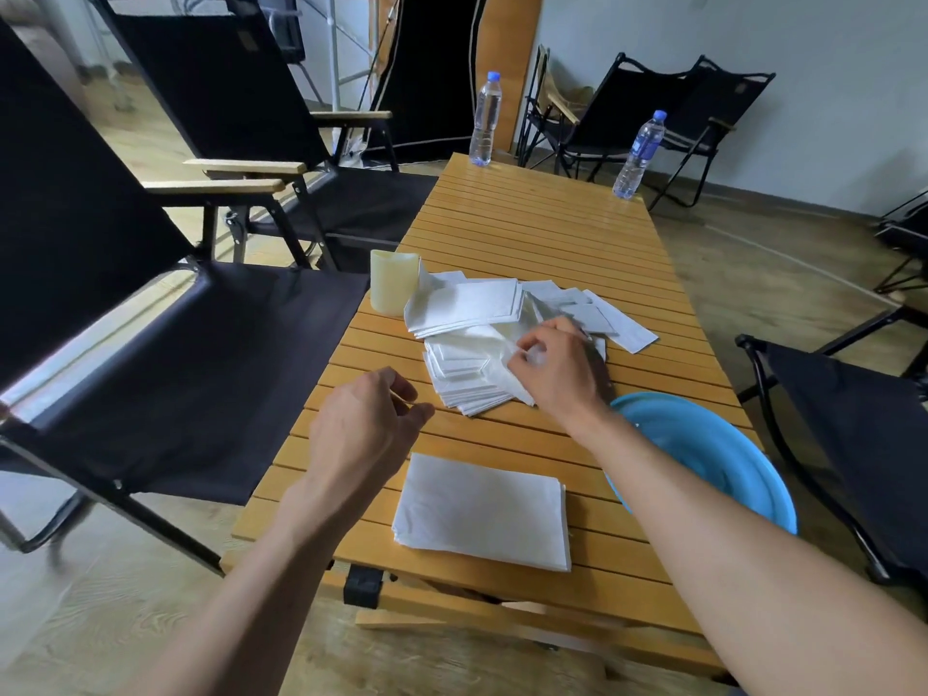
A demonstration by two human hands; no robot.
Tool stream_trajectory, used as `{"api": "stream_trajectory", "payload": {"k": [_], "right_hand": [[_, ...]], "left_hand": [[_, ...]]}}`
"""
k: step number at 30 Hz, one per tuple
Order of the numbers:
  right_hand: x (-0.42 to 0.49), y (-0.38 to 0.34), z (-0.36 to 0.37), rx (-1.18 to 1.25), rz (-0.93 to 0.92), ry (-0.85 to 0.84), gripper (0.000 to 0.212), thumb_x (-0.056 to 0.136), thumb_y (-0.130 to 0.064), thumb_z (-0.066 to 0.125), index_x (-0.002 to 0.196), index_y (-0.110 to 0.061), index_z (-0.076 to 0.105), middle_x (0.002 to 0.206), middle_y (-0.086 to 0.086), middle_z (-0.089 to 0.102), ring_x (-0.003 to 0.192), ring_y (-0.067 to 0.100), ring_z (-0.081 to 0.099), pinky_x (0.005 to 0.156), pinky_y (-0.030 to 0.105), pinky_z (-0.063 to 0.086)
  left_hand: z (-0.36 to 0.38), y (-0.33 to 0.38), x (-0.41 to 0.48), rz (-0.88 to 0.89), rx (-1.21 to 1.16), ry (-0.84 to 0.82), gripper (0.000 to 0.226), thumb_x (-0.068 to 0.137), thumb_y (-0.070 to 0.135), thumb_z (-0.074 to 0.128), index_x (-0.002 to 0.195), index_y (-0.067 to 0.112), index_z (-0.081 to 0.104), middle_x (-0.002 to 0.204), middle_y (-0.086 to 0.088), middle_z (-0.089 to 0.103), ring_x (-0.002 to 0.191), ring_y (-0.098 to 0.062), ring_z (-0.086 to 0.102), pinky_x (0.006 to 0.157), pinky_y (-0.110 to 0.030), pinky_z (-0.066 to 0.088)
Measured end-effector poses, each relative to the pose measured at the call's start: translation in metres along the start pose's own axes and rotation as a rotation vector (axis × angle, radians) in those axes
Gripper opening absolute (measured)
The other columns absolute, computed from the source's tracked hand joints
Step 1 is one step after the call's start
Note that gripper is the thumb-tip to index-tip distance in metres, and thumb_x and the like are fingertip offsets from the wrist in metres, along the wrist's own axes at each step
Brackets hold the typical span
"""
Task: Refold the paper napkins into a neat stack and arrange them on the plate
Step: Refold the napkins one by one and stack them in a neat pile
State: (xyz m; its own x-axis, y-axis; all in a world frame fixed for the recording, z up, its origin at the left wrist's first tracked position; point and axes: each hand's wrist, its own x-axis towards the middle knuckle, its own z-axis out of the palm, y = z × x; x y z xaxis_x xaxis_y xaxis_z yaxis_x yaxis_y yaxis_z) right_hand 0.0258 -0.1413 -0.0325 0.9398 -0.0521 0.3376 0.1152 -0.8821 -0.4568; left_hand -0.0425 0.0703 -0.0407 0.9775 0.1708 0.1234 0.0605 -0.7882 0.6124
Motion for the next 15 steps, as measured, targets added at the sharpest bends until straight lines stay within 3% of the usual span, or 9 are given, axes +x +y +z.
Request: {"api": "stream_trajectory", "payload": {"k": [2, 4, 7, 11, 13, 15], "right_hand": [[0.005, -0.012, -0.008, 0.27, 0.005, 0.076, 0.008, 0.085, -0.021, 0.069, 0.092, -0.018, 0.07, 0.102, -0.008, 0.066, 0.093, 0.011, 0.06, 0.078, 0.024, 0.049], [0.01, -0.026, -0.02, 0.53, 0.081, 0.079, 0.002, 0.086, -0.022, 0.066, 0.085, -0.021, 0.067, 0.083, -0.013, 0.066, 0.077, 0.006, 0.059, 0.067, 0.015, 0.045], [0.009, -0.038, -0.038, 0.897, 0.247, -0.124, 0.017, 0.084, -0.022, 0.061, 0.068, -0.021, 0.06, 0.068, -0.007, 0.057, 0.071, 0.013, 0.054, 0.065, 0.025, 0.049], [-0.012, -0.032, -0.049, 0.874, 0.167, -0.332, 0.017, 0.081, -0.023, 0.056, 0.065, -0.02, 0.052, 0.069, 0.002, 0.046, 0.072, 0.017, 0.046, 0.064, 0.027, 0.04], [-0.028, -0.027, -0.053, 0.872, 0.117, -0.404, 0.012, 0.077, -0.022, 0.055, 0.065, -0.023, 0.054, 0.063, -0.002, 0.044, 0.061, 0.01, 0.043, 0.054, 0.019, 0.035], [-0.043, -0.021, -0.058, 0.907, 0.1, -0.465, 0.013, 0.077, -0.02, 0.053, 0.065, -0.026, 0.056, 0.059, -0.01, 0.044, 0.053, 0.004, 0.04, 0.047, 0.012, 0.033]], "left_hand": [[-0.001, 0.002, 0.0, -0.014, -0.015, 0.001, 0.026, 0.087, 0.044, 0.073, 0.102, 0.023, 0.067, 0.069, 0.021, 0.053, 0.063, 0.0, 0.055, 0.049, -0.022, 0.043], [-0.001, 0.003, -0.001, -0.016, -0.044, -0.004, 0.03, 0.087, 0.044, 0.073, 0.108, 0.022, 0.067, 0.074, 0.02, 0.058, 0.067, -0.003, 0.059, 0.054, -0.025, 0.05], [-0.002, 0.005, -0.002, -0.042, -0.123, -0.033, 0.049, 0.086, 0.048, 0.072, 0.126, 0.024, 0.059, 0.103, 0.009, 0.066, 0.085, -0.011, 0.065, 0.071, -0.037, 0.06], [-0.011, 0.007, -0.001, -0.168, -0.554, -0.142, 0.103, 0.069, 0.053, 0.085, 0.151, 0.023, 0.032, 0.147, -0.005, 0.051, 0.117, -0.02, 0.061, 0.085, -0.033, 0.055], [-0.02, 0.007, 0.0, -0.243, -0.853, -0.243, 0.128, 0.052, 0.052, 0.095, 0.155, 0.025, 0.025, 0.149, -0.006, 0.049, 0.124, -0.022, 0.058, 0.097, -0.039, 0.051], [-0.026, 0.005, 0.001, -0.27, -1.089, -0.374, 0.13, 0.046, 0.04, 0.1, 0.154, 0.024, 0.029, 0.134, -0.004, 0.064, 0.11, -0.018, 0.068, 0.088, -0.034, 0.056]]}}
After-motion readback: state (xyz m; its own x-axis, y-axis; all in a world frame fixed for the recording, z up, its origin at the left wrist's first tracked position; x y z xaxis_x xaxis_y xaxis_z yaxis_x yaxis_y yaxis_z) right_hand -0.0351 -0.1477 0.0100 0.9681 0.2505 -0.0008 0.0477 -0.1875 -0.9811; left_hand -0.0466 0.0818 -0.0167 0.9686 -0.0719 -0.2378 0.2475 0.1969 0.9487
